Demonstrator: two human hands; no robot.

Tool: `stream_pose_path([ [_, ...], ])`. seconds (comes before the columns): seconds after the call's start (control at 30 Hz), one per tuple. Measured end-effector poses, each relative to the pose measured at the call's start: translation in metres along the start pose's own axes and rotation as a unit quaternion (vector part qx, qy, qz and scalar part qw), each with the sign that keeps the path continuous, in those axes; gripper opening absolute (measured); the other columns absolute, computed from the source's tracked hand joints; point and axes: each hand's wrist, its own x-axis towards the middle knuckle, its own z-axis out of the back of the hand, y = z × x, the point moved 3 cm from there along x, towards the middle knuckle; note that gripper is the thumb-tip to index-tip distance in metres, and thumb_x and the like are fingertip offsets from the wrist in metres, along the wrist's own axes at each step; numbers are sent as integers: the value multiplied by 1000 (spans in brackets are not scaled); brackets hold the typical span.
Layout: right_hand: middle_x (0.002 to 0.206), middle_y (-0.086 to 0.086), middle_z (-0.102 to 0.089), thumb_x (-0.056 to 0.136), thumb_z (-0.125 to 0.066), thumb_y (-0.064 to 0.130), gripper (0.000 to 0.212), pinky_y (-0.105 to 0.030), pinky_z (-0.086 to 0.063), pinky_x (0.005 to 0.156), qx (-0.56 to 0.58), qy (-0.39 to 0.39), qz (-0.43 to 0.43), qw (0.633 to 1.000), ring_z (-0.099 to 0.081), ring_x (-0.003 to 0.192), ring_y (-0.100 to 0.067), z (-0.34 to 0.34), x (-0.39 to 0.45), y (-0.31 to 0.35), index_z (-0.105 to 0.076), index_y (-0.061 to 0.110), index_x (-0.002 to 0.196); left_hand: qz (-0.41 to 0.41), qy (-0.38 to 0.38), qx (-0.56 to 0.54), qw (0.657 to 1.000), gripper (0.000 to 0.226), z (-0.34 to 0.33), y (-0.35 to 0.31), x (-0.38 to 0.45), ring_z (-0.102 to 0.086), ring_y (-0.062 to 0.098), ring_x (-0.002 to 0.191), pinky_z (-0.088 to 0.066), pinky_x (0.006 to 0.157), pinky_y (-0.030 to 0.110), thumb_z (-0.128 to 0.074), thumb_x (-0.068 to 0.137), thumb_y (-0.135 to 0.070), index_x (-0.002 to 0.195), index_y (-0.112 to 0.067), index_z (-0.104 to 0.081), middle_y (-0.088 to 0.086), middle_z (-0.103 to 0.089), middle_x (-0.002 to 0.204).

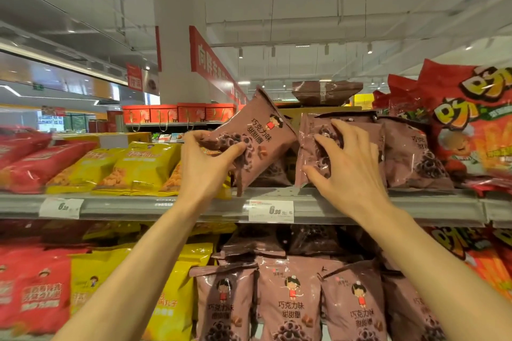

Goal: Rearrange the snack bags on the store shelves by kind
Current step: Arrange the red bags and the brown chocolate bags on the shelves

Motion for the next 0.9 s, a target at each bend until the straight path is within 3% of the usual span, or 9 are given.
stream_pose_path([
  [0.17,155,-12,-40,90,-66,37,50,-53,-30,111,26,-28,49,998,-30,143,-32,-3,3,11,-60,17,136,29,-33,-36,998,82,-11,5,-2,-71,15,108,-60,94,47,-94,46,-66,107,-34,-49,-4,-65,117],
  [0.3,155,-8,-42,95,-54,50,54,-51,-24,117,39,-6,55,998,-28,146,-28,-12,5,18,-58,18,139,42,-53,-47,997,75,-13,4,-12,-68,14,108,-59,97,46,-94,52,-60,103,-35,-45,-4,-62,116],
  [0.43,158,-1,-40,95,-35,65,75,-46,-18,119,69,11,47,996,-23,149,-22,-13,12,24,-37,21,155,55,9,6,998,74,-26,2,-24,-71,17,99,-60,91,45,-93,60,-60,106,-22,-50,4,-68,110],
  [0.57,161,1,-38,93,-26,70,79,-45,-11,120,53,38,72,995,-18,152,-22,-15,16,29,-26,28,160,53,70,51,995,68,-26,-7,-22,-72,16,96,-59,92,44,-73,74,-75,105,-19,-54,3,-72,105],
  [0.63,159,2,-40,93,-23,70,79,-45,-10,121,47,41,79,995,-19,152,-22,-17,16,28,-26,29,160,20,91,99,991,59,-21,-13,-18,-68,8,98,-57,89,34,-69,84,-68,119,-24,-49,-7,-68,110],
  [0.7,158,2,-42,94,-26,68,76,-46,-10,122,43,45,87,994,-21,151,-23,-18,16,28,-25,29,160,-23,128,138,982,64,-18,-16,-15,-68,9,101,-57,90,33,-70,89,-60,136,-27,-41,-13,-64,113],
  [0.8,156,2,-44,96,-32,63,73,-48,-10,123,39,45,94,994,-23,151,-23,-21,16,29,-26,29,160,-66,154,172,971,76,-16,-14,-12,-69,13,104,-58,92,37,-69,89,-56,148,-25,-33,-11,-62,116],
  [0.9,153,0,-47,98,-40,61,70,-49,-11,122,34,45,103,993,-27,149,-25,-23,19,29,-31,27,158,-102,141,205,963,82,-15,-12,-7,-67,8,95,-57,83,32,-70,86,-59,150,-23,-34,-5,-64,119],
])
